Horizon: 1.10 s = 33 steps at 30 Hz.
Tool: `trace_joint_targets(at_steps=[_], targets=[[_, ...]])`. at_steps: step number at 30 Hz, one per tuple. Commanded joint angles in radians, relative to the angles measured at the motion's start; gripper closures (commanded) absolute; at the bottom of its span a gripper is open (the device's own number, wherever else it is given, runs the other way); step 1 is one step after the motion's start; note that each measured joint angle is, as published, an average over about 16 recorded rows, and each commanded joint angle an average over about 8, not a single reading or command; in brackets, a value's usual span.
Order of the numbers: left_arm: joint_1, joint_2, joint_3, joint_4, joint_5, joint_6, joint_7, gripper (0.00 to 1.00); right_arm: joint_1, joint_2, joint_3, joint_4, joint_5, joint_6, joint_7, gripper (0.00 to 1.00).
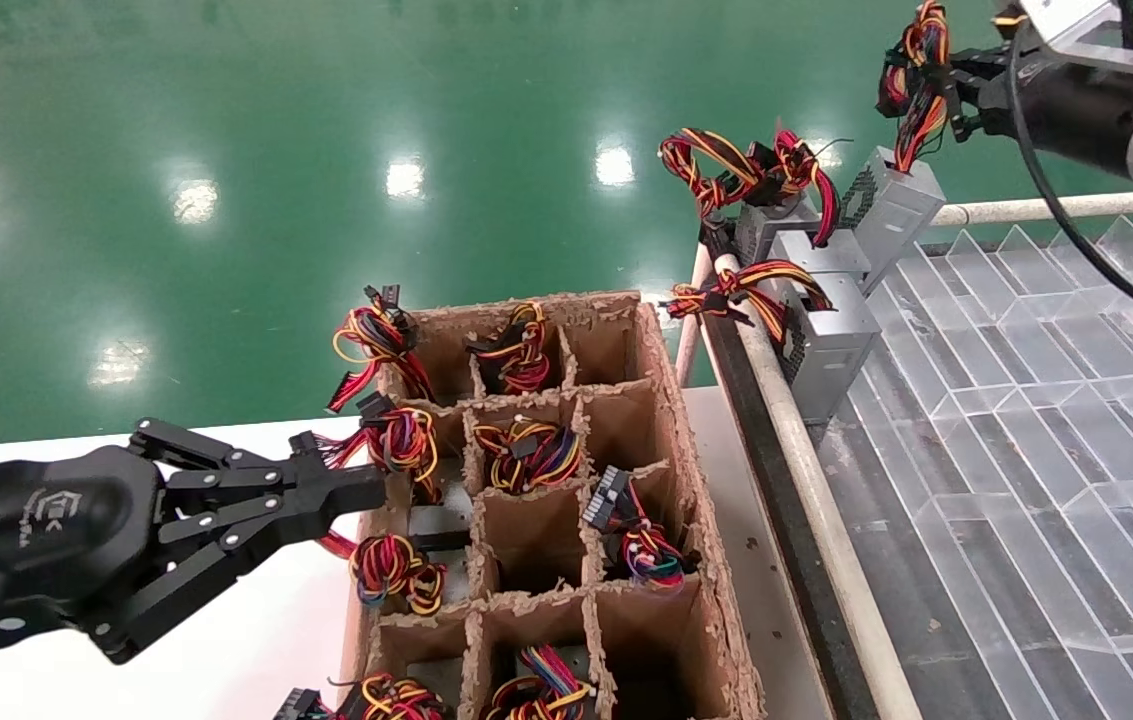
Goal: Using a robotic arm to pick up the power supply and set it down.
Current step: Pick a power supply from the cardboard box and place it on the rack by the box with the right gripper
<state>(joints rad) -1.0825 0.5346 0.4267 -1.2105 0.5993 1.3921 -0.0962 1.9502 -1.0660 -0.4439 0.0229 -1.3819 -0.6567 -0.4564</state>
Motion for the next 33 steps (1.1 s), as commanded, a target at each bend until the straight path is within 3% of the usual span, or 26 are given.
trace_joint_targets(at_steps=[1,19,33], targets=[[0.0,0.0,0.0,0.0,0.0,0.0,0.0,1.0,0.001,-0.004,-0.006,0.002,-0.008,-0.005,-0.009,1.0],[0.0,0.0,0.0,0.0,0.0,0.0,0.0,1.0,0.039,-0.101,-0.115,0.051,-0.171,0.127,-0.31,1.0],[0.0,0.0,0.0,0.0,0.0,0.0,0.0,1.0,0.008,-0.126,-0.111,0.02,-0.164,0.134,-0.418,1.0]])
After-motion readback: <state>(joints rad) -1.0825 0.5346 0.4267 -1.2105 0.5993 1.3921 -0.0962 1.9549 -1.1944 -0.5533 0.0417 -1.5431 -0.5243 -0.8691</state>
